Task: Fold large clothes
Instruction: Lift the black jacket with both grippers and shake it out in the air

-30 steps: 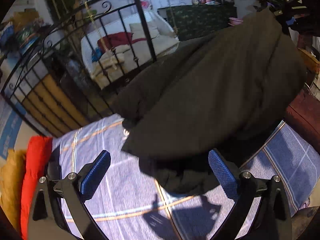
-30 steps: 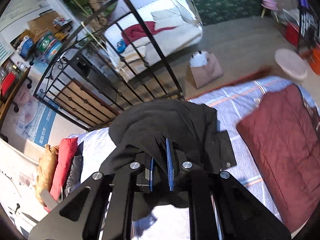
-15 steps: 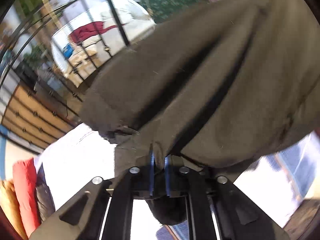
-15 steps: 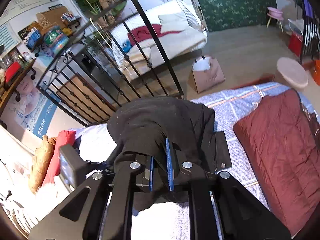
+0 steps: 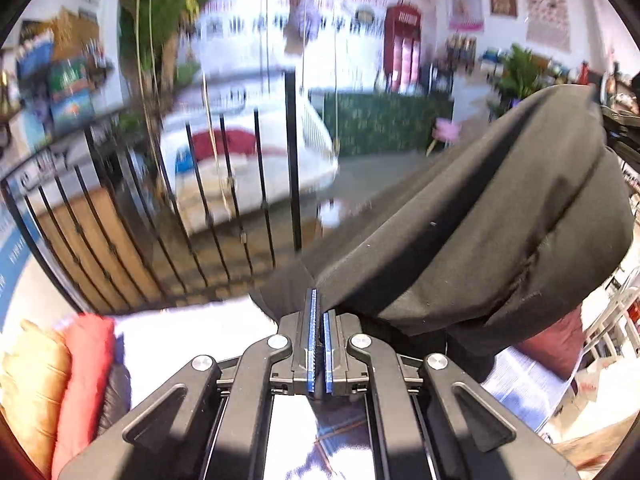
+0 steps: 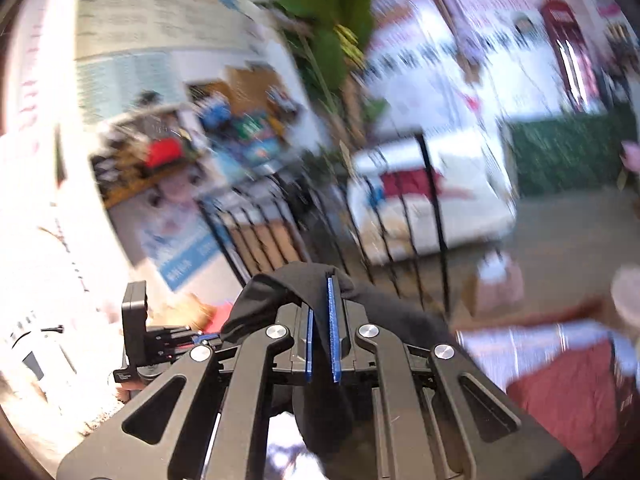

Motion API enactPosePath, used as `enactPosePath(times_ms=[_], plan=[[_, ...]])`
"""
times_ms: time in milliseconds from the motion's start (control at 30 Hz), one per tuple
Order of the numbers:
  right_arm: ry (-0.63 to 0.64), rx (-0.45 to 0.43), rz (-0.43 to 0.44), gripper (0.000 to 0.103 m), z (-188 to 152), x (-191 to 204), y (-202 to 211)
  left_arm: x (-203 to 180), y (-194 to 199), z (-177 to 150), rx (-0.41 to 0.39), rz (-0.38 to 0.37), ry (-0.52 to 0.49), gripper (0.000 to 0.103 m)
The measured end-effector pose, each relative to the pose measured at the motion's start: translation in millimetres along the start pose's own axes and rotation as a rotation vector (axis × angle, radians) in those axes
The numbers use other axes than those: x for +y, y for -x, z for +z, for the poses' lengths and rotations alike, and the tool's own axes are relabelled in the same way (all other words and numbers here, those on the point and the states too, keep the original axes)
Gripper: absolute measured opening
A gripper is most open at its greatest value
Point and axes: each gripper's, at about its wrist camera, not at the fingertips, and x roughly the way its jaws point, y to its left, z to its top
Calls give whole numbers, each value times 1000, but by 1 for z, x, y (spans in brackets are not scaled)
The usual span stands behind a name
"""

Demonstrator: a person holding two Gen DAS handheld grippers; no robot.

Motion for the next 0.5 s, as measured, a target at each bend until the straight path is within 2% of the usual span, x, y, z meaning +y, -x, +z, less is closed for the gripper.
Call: enactPosePath(times_ms=[133, 267, 333, 433, 500], plan=[[-55, -110, 75, 7, 29, 8, 44, -10, 73, 27, -143, -76, 6, 2], [-22, -224, 133, 6, 55, 31, 80, -22, 135, 59, -325, -78, -61, 1], [11, -268, 171, 6, 66, 46, 90, -25, 145, 68, -356, -122, -40, 1], [32, -304, 165, 6, 81, 51, 87, -30, 145, 75, -379, -103, -57, 1], [-12, -265, 131, 6, 86, 35, 63, -35, 133, 74, -381, -101, -54, 1]])
